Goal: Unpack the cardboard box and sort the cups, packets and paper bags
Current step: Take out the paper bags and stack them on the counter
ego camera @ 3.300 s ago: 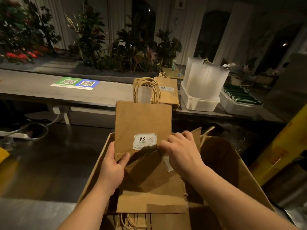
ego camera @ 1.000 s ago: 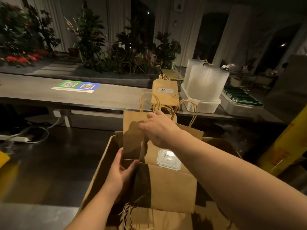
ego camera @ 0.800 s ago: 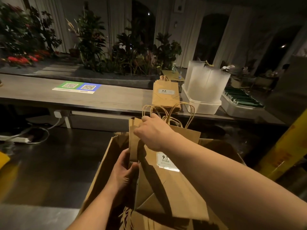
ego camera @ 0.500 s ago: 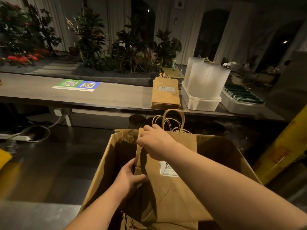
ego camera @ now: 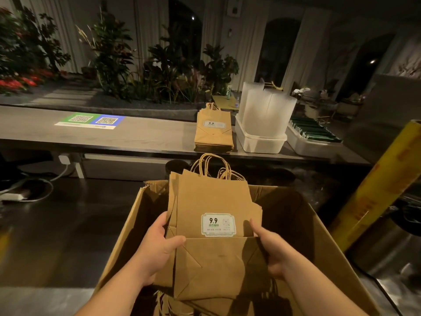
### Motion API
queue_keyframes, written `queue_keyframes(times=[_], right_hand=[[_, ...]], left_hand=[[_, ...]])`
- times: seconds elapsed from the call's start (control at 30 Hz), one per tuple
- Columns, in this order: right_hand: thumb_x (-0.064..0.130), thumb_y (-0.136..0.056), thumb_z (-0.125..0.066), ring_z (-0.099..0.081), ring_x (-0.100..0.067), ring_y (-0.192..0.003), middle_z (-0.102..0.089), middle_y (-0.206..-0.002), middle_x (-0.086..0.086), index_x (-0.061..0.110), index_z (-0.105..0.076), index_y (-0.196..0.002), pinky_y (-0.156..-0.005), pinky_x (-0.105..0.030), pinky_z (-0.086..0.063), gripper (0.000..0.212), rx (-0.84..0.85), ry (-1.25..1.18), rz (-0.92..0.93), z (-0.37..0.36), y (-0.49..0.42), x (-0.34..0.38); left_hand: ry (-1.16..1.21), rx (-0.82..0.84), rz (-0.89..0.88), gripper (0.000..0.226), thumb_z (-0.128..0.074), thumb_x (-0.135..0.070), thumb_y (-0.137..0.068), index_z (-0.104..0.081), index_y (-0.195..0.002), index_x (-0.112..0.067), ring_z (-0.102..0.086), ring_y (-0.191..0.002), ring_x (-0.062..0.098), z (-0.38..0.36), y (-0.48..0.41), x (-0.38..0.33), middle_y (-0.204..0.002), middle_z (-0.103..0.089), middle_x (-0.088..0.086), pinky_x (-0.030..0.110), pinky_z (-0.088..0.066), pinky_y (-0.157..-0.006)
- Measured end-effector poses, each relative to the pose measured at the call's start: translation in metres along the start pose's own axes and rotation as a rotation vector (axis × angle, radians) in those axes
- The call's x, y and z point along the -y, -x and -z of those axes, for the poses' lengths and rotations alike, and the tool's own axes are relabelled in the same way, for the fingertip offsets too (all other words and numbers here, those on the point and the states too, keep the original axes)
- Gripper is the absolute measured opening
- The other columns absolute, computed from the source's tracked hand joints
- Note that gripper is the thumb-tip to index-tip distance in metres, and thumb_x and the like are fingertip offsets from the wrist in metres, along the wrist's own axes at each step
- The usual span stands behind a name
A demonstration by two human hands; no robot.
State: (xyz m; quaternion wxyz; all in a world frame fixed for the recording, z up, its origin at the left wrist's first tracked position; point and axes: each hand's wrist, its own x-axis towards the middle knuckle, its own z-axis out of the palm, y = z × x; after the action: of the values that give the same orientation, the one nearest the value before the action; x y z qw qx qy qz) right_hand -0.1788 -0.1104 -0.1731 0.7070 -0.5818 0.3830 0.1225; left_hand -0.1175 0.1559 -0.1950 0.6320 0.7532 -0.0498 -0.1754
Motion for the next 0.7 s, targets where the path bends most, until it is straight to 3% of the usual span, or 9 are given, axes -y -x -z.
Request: queue_keyframes(times=[0.1, 0.2, 0.37, 0.5, 0.6, 0.7], right_hand=[[0.039, -0.102, -0.058, -0.075, -0.035, -0.094, -0.077, -0.104, -0.016, 0.014, -0.057, -0.127, -0.077, -0.047, -0.062, 0.035, 0.003, 0.110, 0.122, -0.010, 0.000, -0.003], [0.030, -0.104, -0.056, -0.073, -0.029, -0.103, -0.074, -0.117, -0.006, 0.025, -0.050, -0.135, -0.092, -0.051, -0.059, 0.032, 0.048, 0.146, 0.280, -0.017, 0.005, -0.005], [0.016, -0.104, -0.055, -0.070, -0.023, -0.109, -0.071, -0.121, 0.000, 0.028, -0.048, -0.138, -0.090, -0.039, -0.058, 0.036, 0.113, 0.024, 0.487, -0.044, 0.030, 0.011], [0.022, -0.104, -0.055, -0.067, -0.019, -0.115, -0.066, -0.126, 0.003, 0.038, -0.050, -0.128, -0.102, -0.047, -0.055, 0.029, 0.146, -0.003, 0.778, -0.086, 0.053, 0.041], [0.028, -0.102, -0.058, -0.061, -0.017, -0.125, -0.057, -0.138, 0.006, 0.045, -0.043, -0.137, -0.103, -0.048, -0.054, 0.042, 0.259, 0.045, 0.996, -0.127, 0.071, 0.059], [0.036, -0.101, -0.059, -0.056, -0.017, -0.132, -0.055, -0.143, 0.007, 0.051, -0.038, -0.143, -0.110, -0.051, -0.048, 0.048, 0.322, 0.132, 1.081, -0.161, 0.069, 0.052]], left_hand=[[-0.027, 0.020, 0.003, 0.049, -0.064, -0.010, -0.097, -0.052, -0.135, -0.037, -0.067, -0.109, 0.010, 0.001, 0.003, -0.006, -0.117, -0.072, -0.011, 0.022, -0.054, -0.075], [-0.023, 0.020, 0.015, 0.044, -0.057, -0.006, -0.099, -0.052, -0.129, -0.037, -0.064, -0.114, 0.015, 0.007, 0.009, -0.019, -0.117, -0.070, -0.008, 0.033, -0.054, -0.084], [-0.084, -0.067, -0.115, 0.057, -0.070, -0.029, -0.094, -0.033, -0.131, -0.051, -0.057, -0.111, 0.005, 0.022, 0.024, -0.048, -0.122, -0.057, -0.023, 0.041, -0.050, -0.099], [-0.047, -0.225, -0.276, 0.067, -0.074, -0.034, -0.087, -0.031, -0.136, -0.050, -0.056, -0.116, 0.007, 0.061, 0.039, -0.078, -0.126, -0.057, -0.017, 0.043, -0.049, -0.101], [0.019, -0.305, -0.319, 0.063, -0.072, -0.043, -0.075, -0.035, -0.125, -0.057, -0.058, -0.120, 0.008, 0.105, 0.052, -0.086, -0.128, -0.059, -0.016, 0.045, -0.049, -0.105], [0.031, -0.380, -0.327, 0.069, -0.072, -0.031, -0.087, -0.032, -0.137, -0.056, -0.057, -0.121, 0.009, 0.137, 0.056, -0.073, -0.131, -0.058, -0.017, 0.048, -0.047, -0.108]])
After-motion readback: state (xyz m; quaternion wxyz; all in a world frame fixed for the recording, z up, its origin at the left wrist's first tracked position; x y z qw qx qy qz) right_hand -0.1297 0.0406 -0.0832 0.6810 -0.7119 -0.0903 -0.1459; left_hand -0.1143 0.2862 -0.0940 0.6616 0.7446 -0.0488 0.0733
